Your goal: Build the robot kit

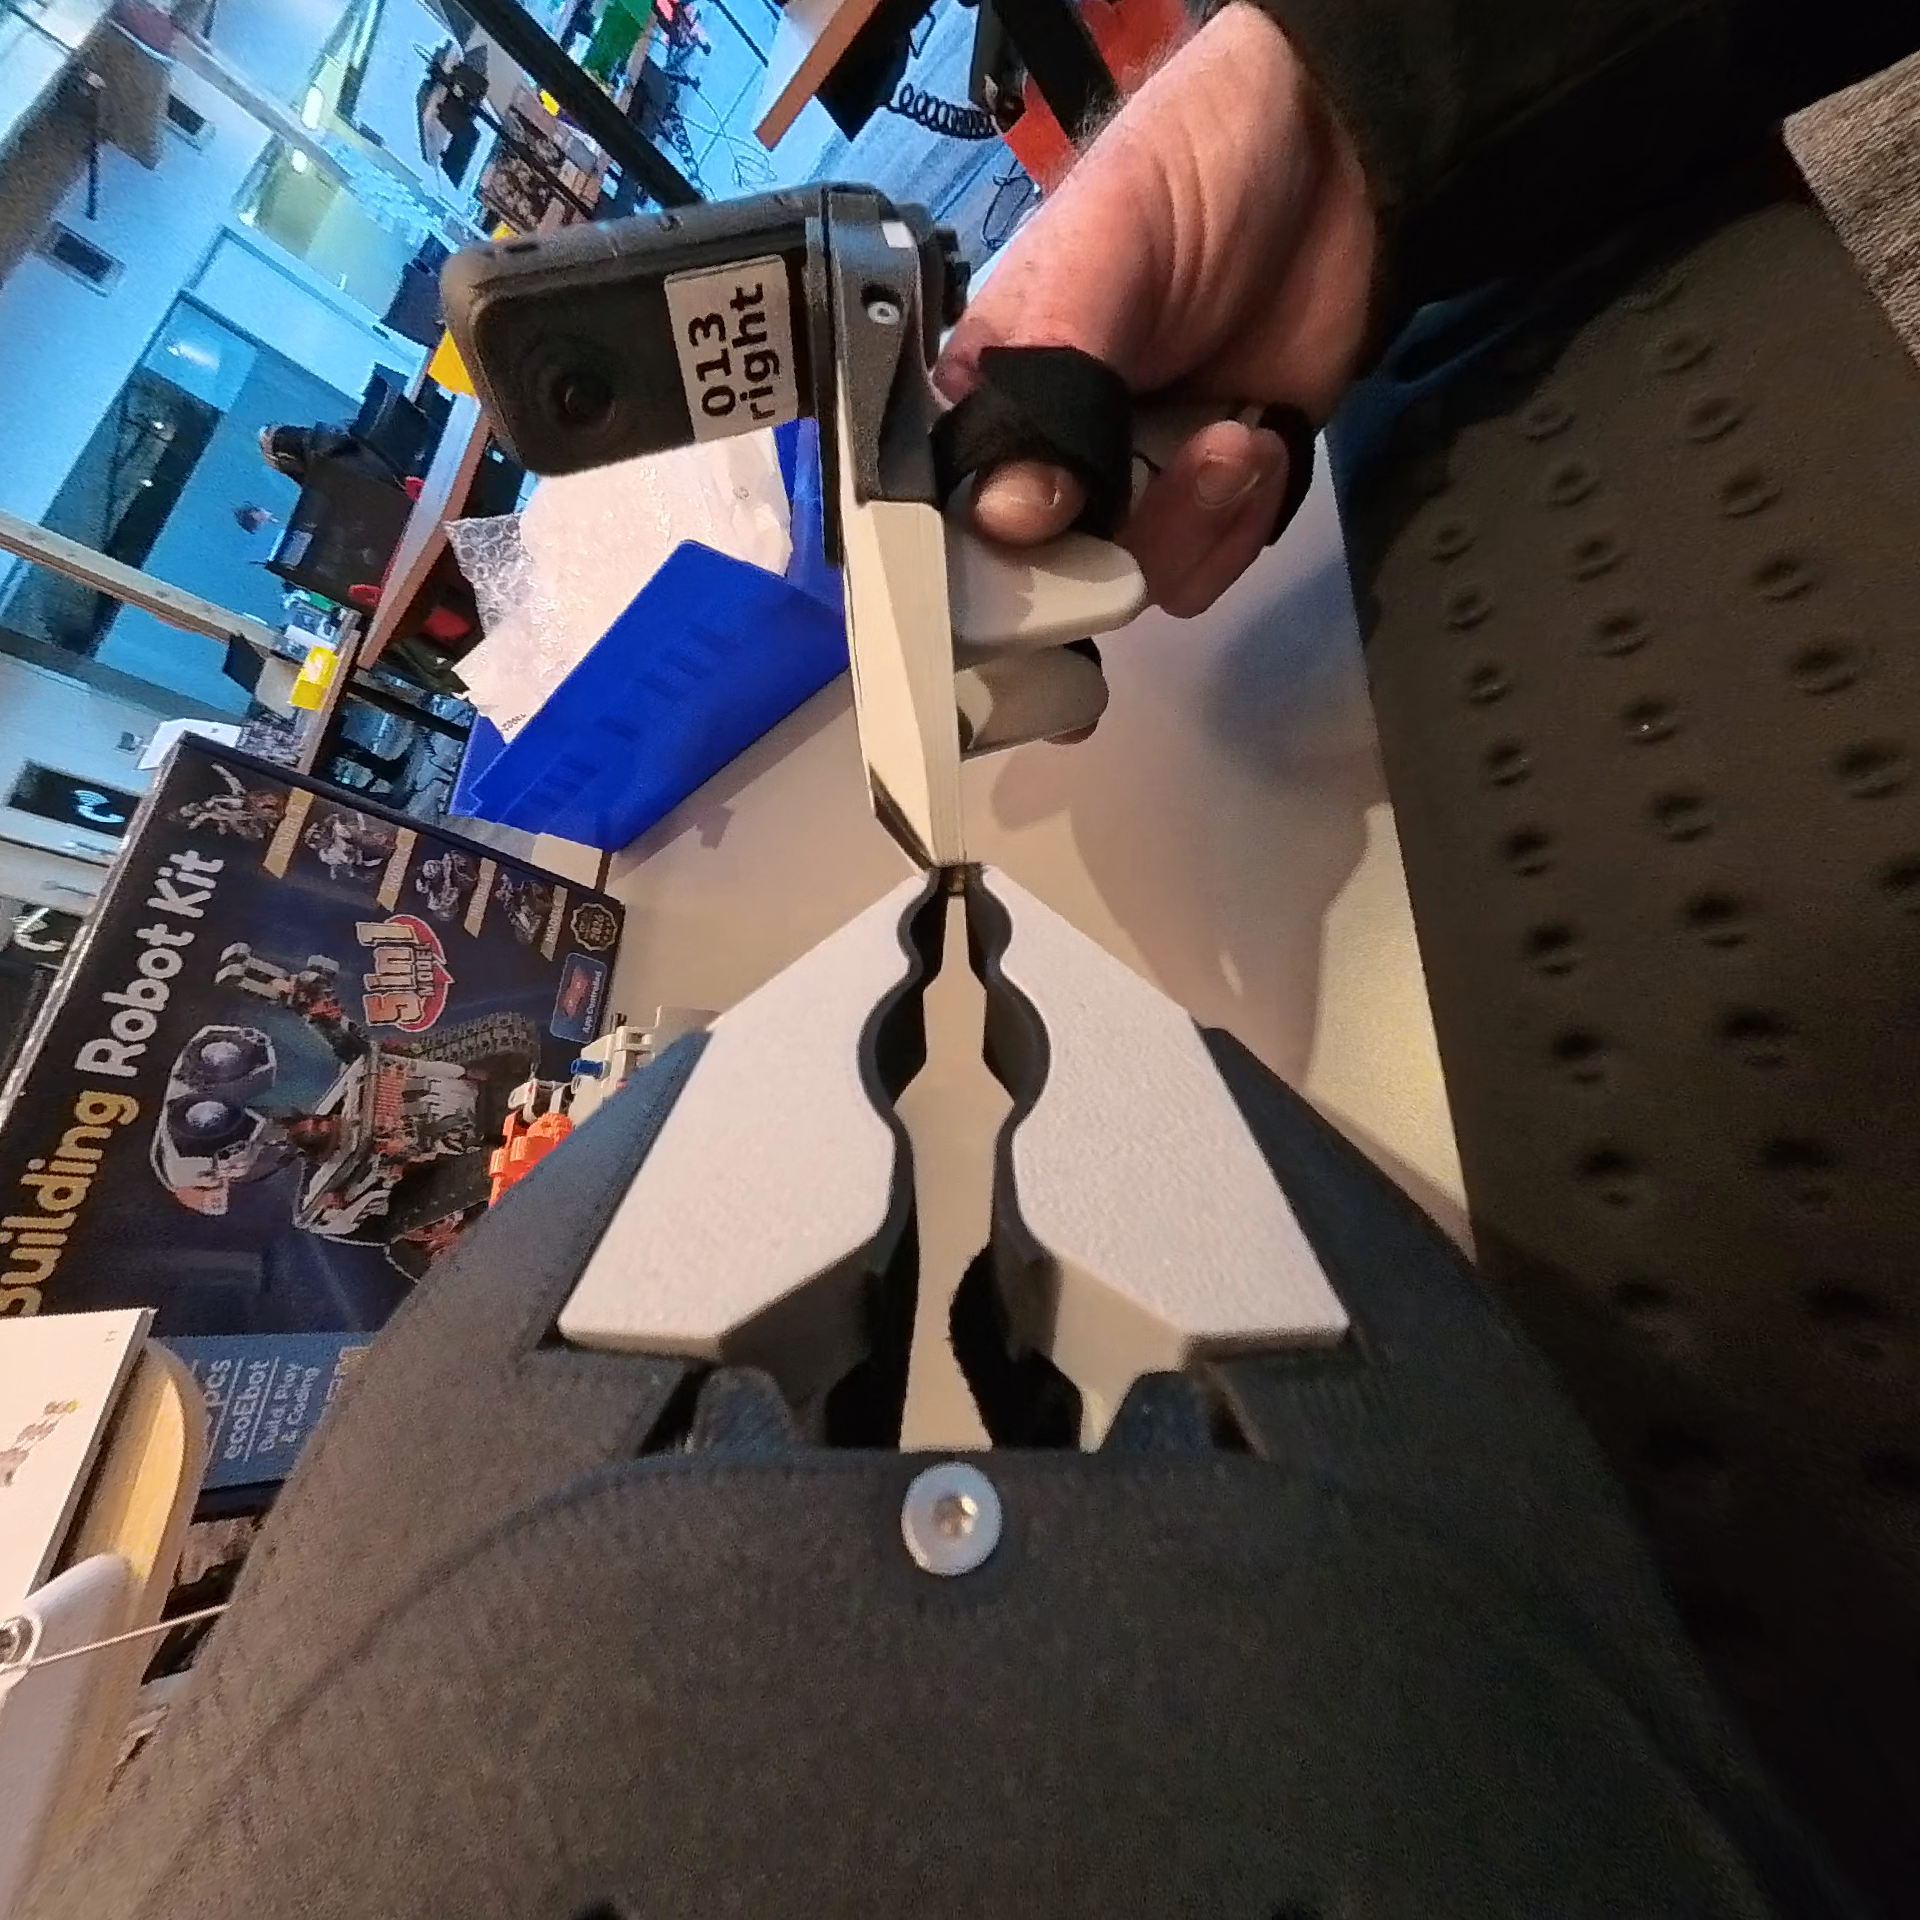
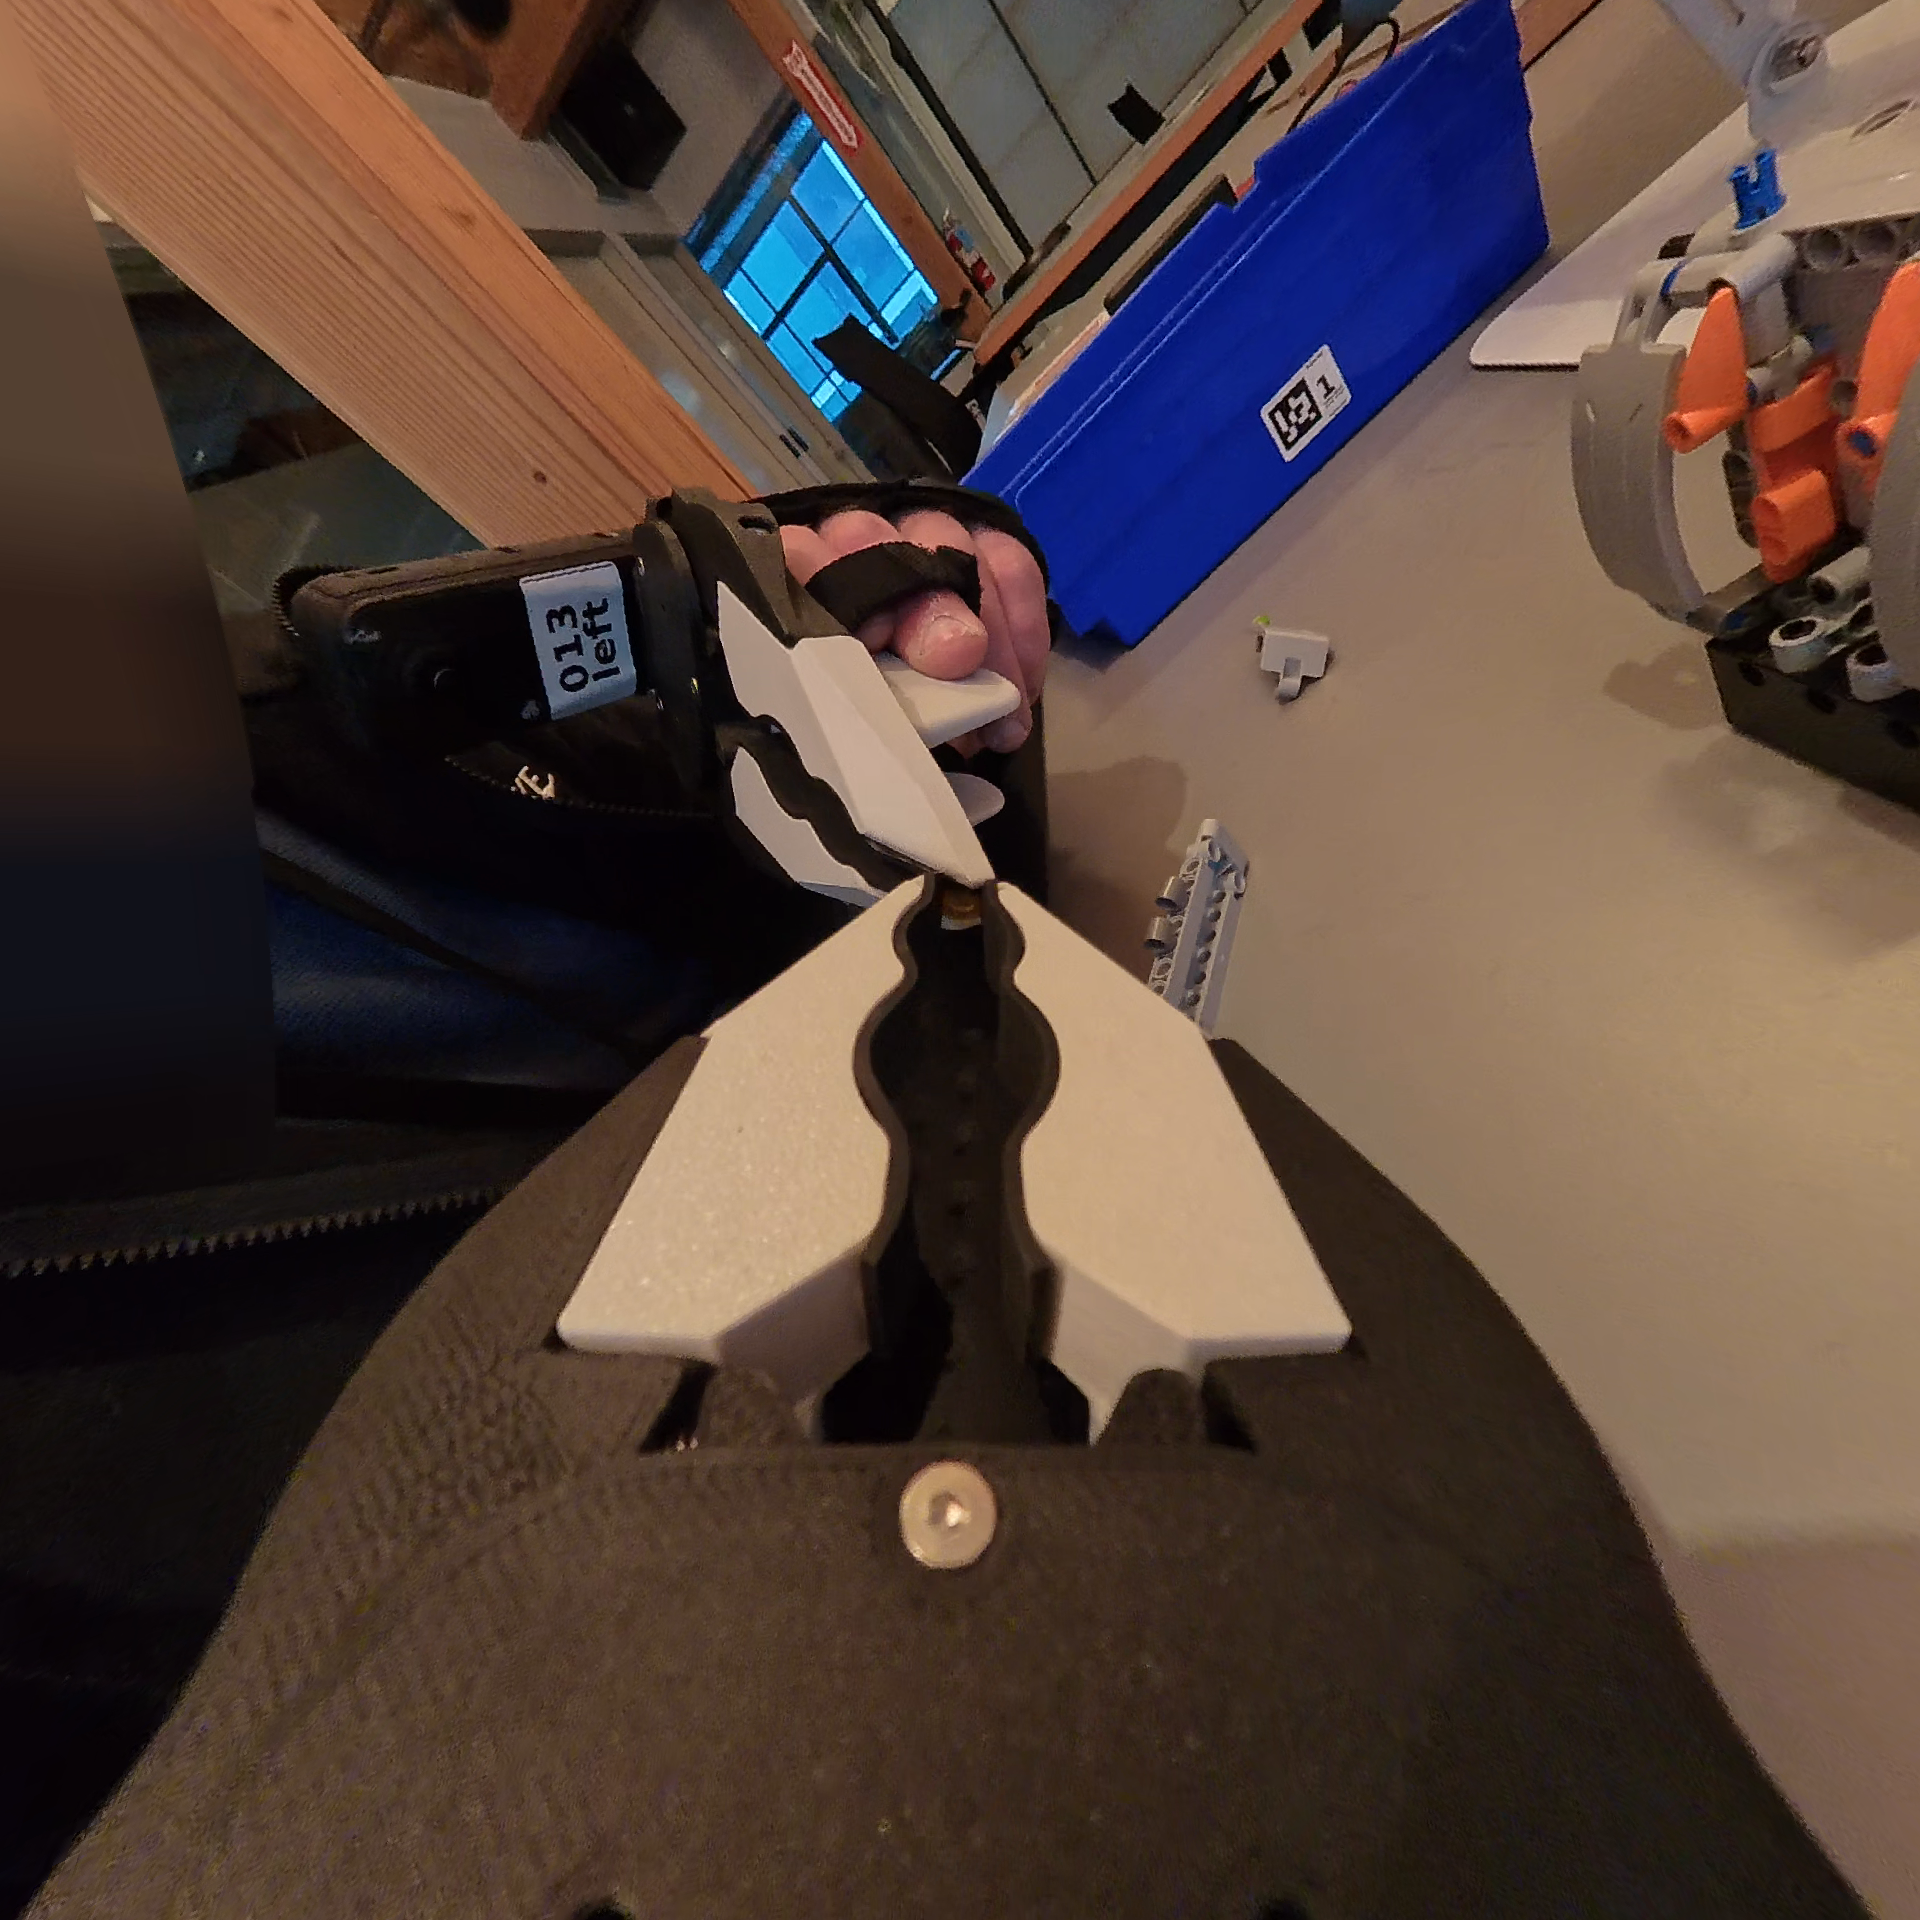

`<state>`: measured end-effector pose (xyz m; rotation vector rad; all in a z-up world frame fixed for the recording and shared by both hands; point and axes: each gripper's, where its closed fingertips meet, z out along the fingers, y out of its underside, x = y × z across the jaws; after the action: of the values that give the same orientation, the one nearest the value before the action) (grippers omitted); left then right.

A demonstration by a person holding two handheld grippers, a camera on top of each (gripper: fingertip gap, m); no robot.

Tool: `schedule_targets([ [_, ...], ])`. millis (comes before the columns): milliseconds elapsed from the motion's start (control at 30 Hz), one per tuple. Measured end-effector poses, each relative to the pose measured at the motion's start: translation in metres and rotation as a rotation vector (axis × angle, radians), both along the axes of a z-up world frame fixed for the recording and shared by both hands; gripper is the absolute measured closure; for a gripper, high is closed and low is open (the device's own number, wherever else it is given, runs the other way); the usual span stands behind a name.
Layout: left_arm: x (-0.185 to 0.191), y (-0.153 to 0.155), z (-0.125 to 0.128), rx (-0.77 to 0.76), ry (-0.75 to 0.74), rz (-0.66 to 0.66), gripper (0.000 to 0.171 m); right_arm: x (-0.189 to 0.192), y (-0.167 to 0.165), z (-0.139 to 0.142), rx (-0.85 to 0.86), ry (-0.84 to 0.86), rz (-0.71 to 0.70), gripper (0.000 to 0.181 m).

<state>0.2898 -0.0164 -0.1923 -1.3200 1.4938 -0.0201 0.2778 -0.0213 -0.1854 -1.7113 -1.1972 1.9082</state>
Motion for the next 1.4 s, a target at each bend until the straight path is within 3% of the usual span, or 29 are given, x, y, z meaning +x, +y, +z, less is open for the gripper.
schedule_targets([
  [167, -0.010, -0.005, -0.012, -0.167, 0.026, -0.028, 0.157, 0.001, 0.009, -0.001, 0.001, 0.006, -0.059, 0.177],
  [233, -0.020, -0.015, -0.029, -0.360, 0.075, -0.058, 0.150, 0.004, 0.011, -0.001, 0.000, 0.009, -0.072, 0.177],
  [267, -0.026, -0.013, -0.038, -0.429, 0.094, -0.036, 0.138, 0.004, 0.011, -0.003, 0.005, 0.004, -0.075, 0.177],
  [367, -0.037, -0.017, -0.069, -0.587, 0.196, -0.016, 0.129, 0.005, 0.012, -0.010, 0.015, -0.014, -0.086, 0.177],
  [467, -0.041, -0.020, -0.095, -0.636, 0.279, -0.004, 0.144, 0.005, 0.011, -0.010, 0.020, -0.015, -0.090, 0.176],
  [533, -0.040, -0.020, -0.097, -0.661, 0.269, 0.000, 0.163, 0.004, 0.011, -0.010, 0.033, -0.018, -0.094, 0.176],
  [600, -0.041, -0.015, -0.097, -0.665, 0.258, 0.021, 0.166, 0.004, 0.010, -0.010, 0.043, -0.014, -0.099, 0.177],
  [700, -0.035, -0.012, -0.085, -0.689, 0.163, 0.019, 0.166, 0.003, 0.011, -0.007, 0.080, -0.010, -0.120, 0.177],
  [967, -0.013, -0.005, -0.014, -0.760, -0.279, -0.057, 0.166, 0.004, 0.004, 0.015, 0.219, 0.106, -0.151, 0.177],
  [1133, -0.010, -0.008, 0.004, -0.730, -0.354, -0.102, 0.166, 0.001, -0.003, 0.022, 0.362, 0.142, -0.173, 0.176],
  [1400, -0.007, -0.010, 0.013, -0.680, -0.387, -0.126, 0.166, 0.002, -0.001, 0.026, 0.397, 0.170, -0.199, 0.177],
])
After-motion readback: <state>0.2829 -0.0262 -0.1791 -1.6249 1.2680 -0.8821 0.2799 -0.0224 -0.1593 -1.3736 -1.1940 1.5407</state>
